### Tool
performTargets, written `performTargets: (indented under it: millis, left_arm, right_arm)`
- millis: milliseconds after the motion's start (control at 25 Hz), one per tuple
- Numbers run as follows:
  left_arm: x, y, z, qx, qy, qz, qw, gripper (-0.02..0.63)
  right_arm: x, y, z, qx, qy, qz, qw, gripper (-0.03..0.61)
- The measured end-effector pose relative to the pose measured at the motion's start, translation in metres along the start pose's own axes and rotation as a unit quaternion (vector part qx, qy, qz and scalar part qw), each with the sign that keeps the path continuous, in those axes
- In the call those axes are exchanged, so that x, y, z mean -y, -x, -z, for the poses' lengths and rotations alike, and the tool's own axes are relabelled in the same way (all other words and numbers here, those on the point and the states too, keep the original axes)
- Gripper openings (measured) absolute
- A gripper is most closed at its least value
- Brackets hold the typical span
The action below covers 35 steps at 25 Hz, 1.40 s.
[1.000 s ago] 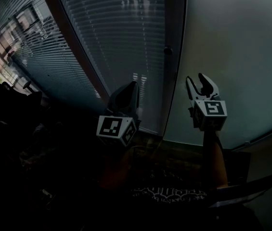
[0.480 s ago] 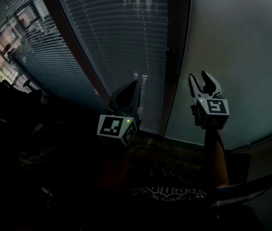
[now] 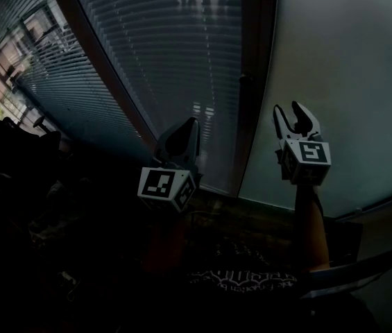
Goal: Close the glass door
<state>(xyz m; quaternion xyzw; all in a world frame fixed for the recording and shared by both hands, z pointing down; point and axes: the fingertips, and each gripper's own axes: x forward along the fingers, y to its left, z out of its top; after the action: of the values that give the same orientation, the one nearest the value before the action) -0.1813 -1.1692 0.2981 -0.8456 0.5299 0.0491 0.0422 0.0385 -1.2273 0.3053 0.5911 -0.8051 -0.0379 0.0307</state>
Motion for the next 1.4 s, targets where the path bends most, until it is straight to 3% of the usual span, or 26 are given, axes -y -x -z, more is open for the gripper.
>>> performTargets:
  millis: [1400]
  left_arm:
    - [0.004,-0.005,-0.003,-0.009,-0.004,0.000,1.0000,0.002]
  right_arm:
    - [0.007,-0.010,0.000,0.000,-0.021,-0.002,1.000,0.172]
